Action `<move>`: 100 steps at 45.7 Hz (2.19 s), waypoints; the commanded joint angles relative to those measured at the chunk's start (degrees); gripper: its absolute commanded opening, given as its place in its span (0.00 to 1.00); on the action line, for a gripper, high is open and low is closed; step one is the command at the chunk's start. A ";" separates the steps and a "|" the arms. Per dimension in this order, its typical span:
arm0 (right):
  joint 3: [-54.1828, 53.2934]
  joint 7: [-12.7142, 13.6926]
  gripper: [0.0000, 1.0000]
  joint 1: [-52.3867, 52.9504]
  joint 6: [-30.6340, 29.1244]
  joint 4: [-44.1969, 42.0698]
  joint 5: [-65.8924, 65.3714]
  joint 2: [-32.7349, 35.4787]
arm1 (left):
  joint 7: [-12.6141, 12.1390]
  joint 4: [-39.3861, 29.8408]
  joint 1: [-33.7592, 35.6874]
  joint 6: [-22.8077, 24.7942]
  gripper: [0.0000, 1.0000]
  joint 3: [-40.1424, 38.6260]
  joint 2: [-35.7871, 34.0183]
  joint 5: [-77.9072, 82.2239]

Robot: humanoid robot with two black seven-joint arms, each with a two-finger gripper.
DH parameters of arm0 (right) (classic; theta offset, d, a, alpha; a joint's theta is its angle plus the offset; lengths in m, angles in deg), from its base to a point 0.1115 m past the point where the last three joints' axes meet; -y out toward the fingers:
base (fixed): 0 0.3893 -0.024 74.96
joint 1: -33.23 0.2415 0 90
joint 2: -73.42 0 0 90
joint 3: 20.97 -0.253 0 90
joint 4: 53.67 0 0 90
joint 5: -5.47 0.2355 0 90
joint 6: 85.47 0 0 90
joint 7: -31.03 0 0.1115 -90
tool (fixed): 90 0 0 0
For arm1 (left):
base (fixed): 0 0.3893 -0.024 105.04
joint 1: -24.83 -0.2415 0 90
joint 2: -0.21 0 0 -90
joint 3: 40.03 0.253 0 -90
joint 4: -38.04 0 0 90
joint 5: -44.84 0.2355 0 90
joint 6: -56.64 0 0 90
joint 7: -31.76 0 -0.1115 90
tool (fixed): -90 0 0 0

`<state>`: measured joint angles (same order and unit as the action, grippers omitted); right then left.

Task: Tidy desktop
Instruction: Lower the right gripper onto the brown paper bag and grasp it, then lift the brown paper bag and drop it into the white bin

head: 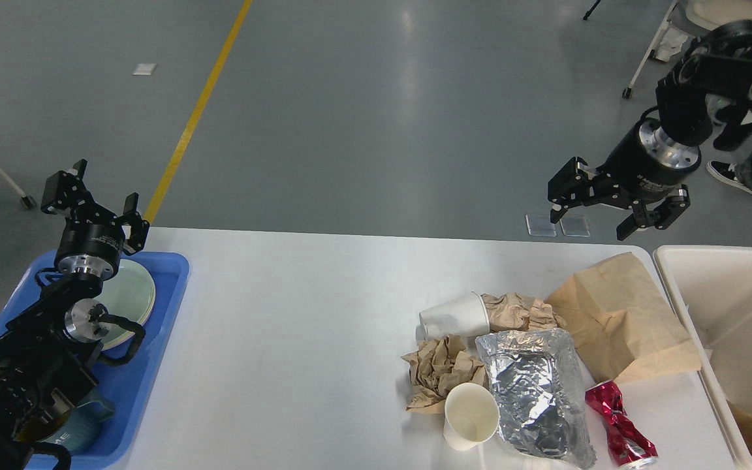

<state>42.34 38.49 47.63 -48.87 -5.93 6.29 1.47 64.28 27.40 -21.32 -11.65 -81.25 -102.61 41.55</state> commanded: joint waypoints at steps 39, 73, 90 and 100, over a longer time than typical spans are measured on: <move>0.41 0.27 0.83 -30.05 32.48 -8.28 -13.73 -5.31 | 0.00 0.00 0.00 0.00 0.96 0.00 0.00 -0.05; -1.17 0.09 0.00 -16.98 36.71 -0.82 -13.21 4.00 | 0.00 0.00 0.00 0.00 0.96 0.00 0.00 0.03; -15.23 -0.08 0.00 3.87 19.06 7.63 -13.12 20.00 | 0.00 0.00 0.00 0.00 0.96 0.00 0.00 -0.05; -21.12 0.18 0.00 10.47 9.02 7.98 -13.12 24.66 | 0.00 0.00 0.00 0.00 0.96 0.00 0.00 -0.06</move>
<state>23.24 38.56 55.63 -36.77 1.99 -6.83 24.33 64.28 27.40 -21.31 -11.65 -81.25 -102.62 41.53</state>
